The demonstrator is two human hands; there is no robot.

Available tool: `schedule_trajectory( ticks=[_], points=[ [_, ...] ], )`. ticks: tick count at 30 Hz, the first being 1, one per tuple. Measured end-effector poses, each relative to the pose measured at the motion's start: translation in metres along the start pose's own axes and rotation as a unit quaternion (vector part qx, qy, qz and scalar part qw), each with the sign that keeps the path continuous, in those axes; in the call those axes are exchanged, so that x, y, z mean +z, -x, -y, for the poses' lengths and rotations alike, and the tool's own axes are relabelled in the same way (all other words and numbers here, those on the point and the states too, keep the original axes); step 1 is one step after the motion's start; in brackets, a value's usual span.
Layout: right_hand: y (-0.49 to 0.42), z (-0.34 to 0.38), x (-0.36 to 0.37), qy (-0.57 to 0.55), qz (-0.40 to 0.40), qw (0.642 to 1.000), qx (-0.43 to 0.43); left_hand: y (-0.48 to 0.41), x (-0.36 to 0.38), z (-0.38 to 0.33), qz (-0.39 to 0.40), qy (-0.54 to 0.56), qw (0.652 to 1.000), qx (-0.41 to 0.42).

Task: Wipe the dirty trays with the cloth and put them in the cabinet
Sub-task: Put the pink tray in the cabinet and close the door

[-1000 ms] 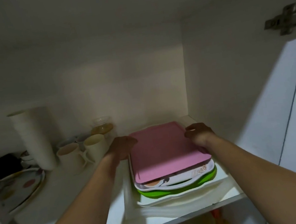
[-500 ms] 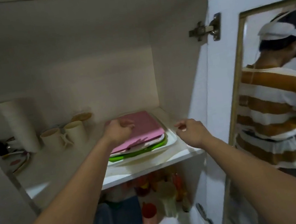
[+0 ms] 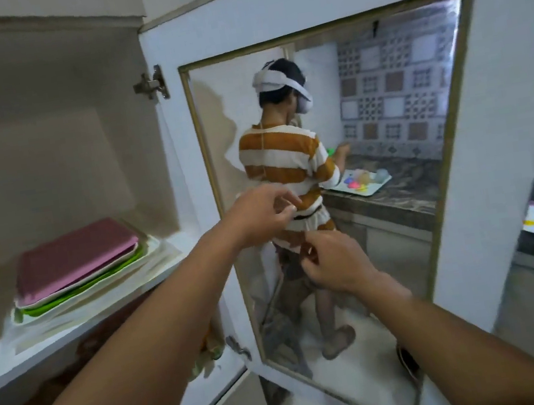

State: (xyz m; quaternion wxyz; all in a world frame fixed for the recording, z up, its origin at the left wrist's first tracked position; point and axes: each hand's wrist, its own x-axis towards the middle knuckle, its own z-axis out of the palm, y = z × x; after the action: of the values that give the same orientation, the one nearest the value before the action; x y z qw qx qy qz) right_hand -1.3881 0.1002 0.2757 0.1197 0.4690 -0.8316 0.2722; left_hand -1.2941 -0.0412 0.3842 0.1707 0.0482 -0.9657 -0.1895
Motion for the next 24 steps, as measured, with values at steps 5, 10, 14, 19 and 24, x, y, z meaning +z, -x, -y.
schedule_trajectory(
  ticks=[5, 10, 14, 19, 24],
  points=[
    [0.062, -0.026, -0.048, 0.013, -0.085, 0.995, 0.054, -0.008, 0.008, -0.112, -0.013, -0.034, 0.978, 0.204],
    [0.126, -0.024, -0.085, 0.092, -0.26, 0.959, 0.057, -0.002, 0.001, -0.203, -0.026, -0.127, 0.928, 0.35],
    [0.165, -0.028, -0.109, 0.136, -0.285, 0.939, 0.136, -0.002, 0.003, -0.241, -0.061, -0.198, 0.885, 0.417],
    [0.189, -0.048, -0.137, 0.109, -0.341, 0.905, 0.231, -0.005, 0.013, -0.262, -0.088, -0.257, 0.849, 0.454],
    [0.181, -0.067, -0.151, -0.043, -0.316, 0.892, 0.319, -0.013, 0.022, -0.278, -0.098, -0.329, 0.83, 0.44]
  ],
)
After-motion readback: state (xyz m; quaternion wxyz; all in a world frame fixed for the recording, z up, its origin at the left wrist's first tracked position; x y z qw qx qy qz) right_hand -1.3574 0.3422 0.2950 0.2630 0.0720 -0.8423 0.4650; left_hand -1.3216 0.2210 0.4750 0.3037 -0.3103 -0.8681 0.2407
